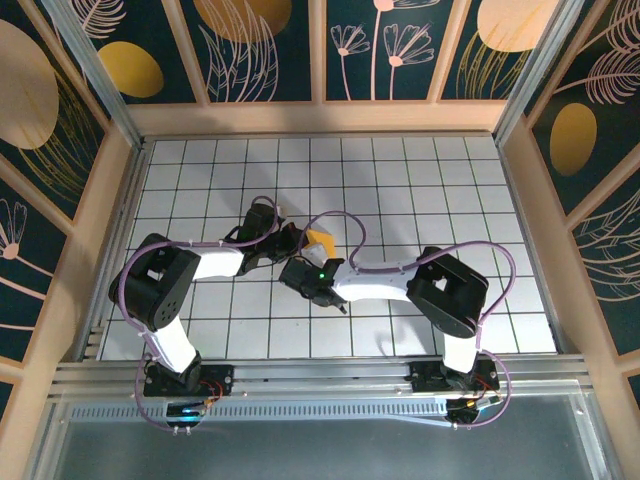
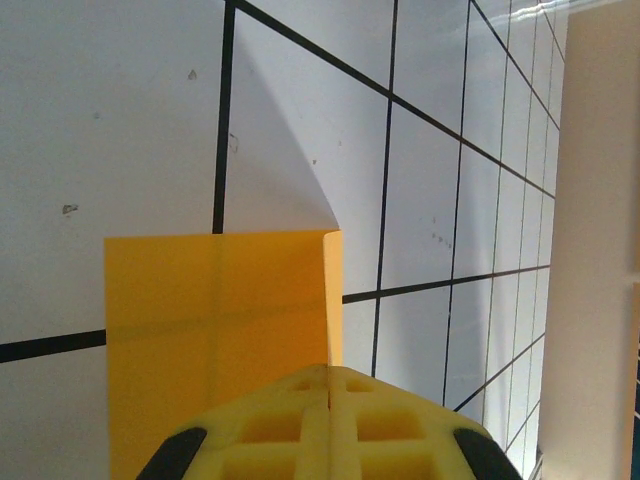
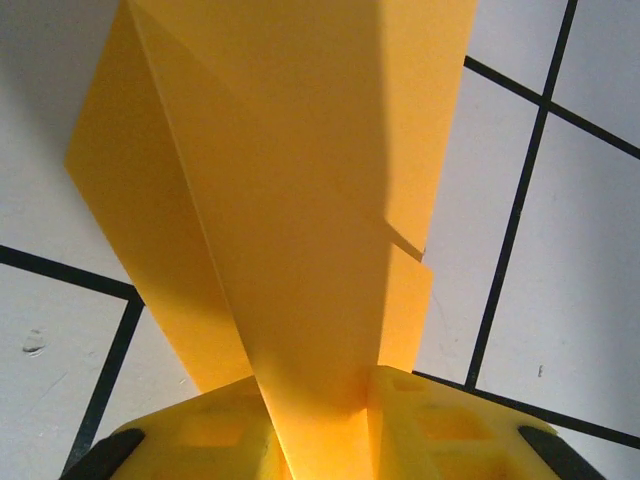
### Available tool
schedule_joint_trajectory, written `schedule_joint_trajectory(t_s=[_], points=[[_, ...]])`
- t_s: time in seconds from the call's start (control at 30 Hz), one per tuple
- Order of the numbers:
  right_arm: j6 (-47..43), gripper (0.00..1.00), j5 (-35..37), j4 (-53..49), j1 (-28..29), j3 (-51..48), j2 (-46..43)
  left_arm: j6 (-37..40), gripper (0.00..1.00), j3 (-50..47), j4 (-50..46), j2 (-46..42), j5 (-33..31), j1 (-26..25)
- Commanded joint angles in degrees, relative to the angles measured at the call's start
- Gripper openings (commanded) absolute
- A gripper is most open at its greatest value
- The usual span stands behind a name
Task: Fold a paper plane with a square sheet of paper (fold left side to right side)
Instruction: Fourth fold the wing at the center of the table.
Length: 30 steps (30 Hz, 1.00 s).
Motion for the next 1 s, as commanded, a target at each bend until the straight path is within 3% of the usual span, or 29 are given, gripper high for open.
schedule_joint_trajectory(t_s=[0.0,0.37,0.6,0.77,0.97], points=[[1.2,0.27,2.84,-2.53,1.15,2.42,0.88,0.25,0.0,0.2,-0.35,-0.33,-0.35,-0.32],[1.61,0.25,3.49,-3.45,1.77,2.75,1.52,0.25,0.0,-0.15,-0.25,-0.43,-0.35,-0.32],[2.58,0.12,3.48,-2.88,1.68,1.15,1.82,0.32,0.01,-0.49,-0.3,-1.2,-0.43,-0.32],[2.83,0.0,3.73,-2.17,1.26,-0.51,1.22,1.74,0.17,-0.9,-2.06,-4.55,-1.45,-0.06],[-0.59,0.0,0.94,1.82,0.08,-3.68,-1.52,3.92,0.33,-3.02,-4.86,-10.56,-1.64,3.23]])
